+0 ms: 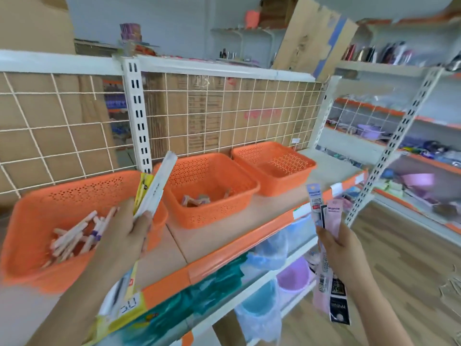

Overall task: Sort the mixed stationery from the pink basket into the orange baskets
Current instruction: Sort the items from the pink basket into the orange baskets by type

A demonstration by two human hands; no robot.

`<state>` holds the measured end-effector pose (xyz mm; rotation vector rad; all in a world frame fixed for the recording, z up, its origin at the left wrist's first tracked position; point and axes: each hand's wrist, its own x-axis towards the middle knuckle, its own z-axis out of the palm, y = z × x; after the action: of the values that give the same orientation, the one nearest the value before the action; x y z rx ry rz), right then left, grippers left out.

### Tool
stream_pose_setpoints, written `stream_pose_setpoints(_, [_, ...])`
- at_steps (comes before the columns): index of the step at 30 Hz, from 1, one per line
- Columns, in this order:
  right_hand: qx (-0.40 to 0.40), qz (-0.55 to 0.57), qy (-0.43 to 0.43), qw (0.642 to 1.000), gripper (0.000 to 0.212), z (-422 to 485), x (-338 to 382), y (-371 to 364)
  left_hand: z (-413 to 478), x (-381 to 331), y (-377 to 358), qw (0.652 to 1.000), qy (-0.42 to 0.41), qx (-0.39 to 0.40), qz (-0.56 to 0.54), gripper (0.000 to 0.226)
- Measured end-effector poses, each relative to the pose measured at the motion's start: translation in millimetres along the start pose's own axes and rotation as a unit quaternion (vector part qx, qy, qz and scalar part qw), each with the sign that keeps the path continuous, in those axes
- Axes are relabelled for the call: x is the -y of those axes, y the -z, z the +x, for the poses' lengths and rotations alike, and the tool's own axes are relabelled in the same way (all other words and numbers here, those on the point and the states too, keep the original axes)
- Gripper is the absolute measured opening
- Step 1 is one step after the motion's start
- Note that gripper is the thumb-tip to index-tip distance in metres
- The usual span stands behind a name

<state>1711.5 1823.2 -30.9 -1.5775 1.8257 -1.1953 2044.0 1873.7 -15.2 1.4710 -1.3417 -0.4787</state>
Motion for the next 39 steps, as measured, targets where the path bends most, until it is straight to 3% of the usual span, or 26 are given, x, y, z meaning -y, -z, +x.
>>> stream_pose_setpoints(11, [-0.052, -0.028, -0.009, 0.998, 0.030, 112.2, -8.6, -9.1, 123.5, 4.9, -83.0, 0.998, -0.020, 0.043, -0.043, 0.010])
stream_pose_setpoints(16, [-0.058, -0.041, -0.006, 0.997, 0.033, 153.9, -19.7, -13.1, 162.3, -0.6, -131.7, 0.994, 0.011, 0.070, -0.079, 0.009])
stream_pose_setpoints(24, [-0.015, -0.006, 0.029, 0.999, 0.026, 256.2, -29.0, -36.2, 211.1, -27.3, -217.9, 0.981, 0.055, 0.078, -0.168, 0.015])
stream_pose_setpoints(33, [0.093, 0.114, 0.092, 0.985, 0.018, 374.5, -12.9, -94.4, 290.8, -45.8, -319.5, 0.961, 0.157, 0.008, -0.229, 0.017])
stream_pose_setpoints(36, [0.132, 0.154, 0.094, 0.975, 0.021, 398.7, -14.3, -117.8, 311.4, -30.7, -355.6, 0.967, 0.207, 0.019, -0.147, 0.023])
stream_pose_setpoints(39, [0.209, 0.093, 0.111, 0.967, 0.028, 417.5, -24.5, -133.5, 313.0, -12.9, -374.7, 0.966, 0.249, 0.067, -0.015, 0.027])
